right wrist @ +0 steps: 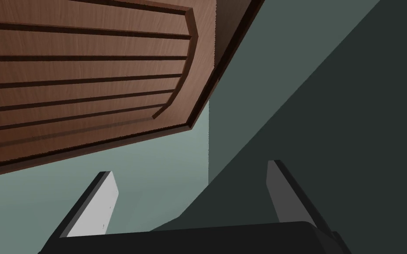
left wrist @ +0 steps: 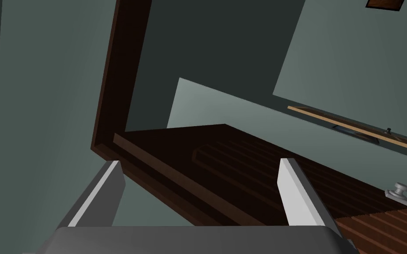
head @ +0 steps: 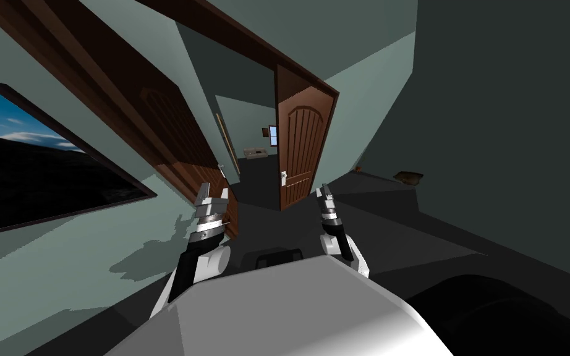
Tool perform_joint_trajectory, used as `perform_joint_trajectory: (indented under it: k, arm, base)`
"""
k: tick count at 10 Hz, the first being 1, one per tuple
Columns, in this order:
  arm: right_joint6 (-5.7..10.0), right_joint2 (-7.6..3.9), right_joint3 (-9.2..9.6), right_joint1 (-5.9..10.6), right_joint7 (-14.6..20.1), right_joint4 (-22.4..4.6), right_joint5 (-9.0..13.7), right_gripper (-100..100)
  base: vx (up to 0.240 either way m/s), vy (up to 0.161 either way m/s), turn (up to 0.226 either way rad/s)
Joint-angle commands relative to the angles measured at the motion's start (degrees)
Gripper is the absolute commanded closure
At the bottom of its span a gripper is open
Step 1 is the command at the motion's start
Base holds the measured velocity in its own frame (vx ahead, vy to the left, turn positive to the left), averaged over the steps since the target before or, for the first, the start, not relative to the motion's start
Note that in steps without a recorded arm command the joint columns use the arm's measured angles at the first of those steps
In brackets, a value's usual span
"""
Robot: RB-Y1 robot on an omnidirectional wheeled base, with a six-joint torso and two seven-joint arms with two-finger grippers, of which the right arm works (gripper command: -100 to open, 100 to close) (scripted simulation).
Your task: Push the door open
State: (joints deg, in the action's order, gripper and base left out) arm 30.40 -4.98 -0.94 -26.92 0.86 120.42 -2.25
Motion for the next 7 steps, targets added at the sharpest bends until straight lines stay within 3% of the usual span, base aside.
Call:
perform_joint_trajectory:
  k: [1, 2, 3, 5, 6, 7]
  arm:
    - [0.0, -1.4, 0.68, 1.47, 1.0, -2.9, 0.9, -100]
    - [-0.04, -2.4, 1.17, 2.5, 1.6, -4.6, 1.6, -100]
    - [-0.04, -2.4, 1.17, 2.5, 1.6, -5.2, 1.6, -100]
    - [-0.12, -4.47, 2.17, 4.63, 2.9, -9.0, 2.9, -100]
    - [-0.12, -4.47, 2.17, 4.63, 2.9, -9.5, 2.9, -100]
    - [-0.16, -5.57, 2.71, 5.76, 3.6, -11.3, 3.6, -100]
  base:
    - [0.081, -0.001, 0.128]
    - [0.095, -0.019, 0.114]
    - [0.065, -0.022, 0.033]
    - [0.061, -0.017, 0.099]
    - [0.053, -0.005, 0.052]
    - [0.052, -0.011, 0.091]
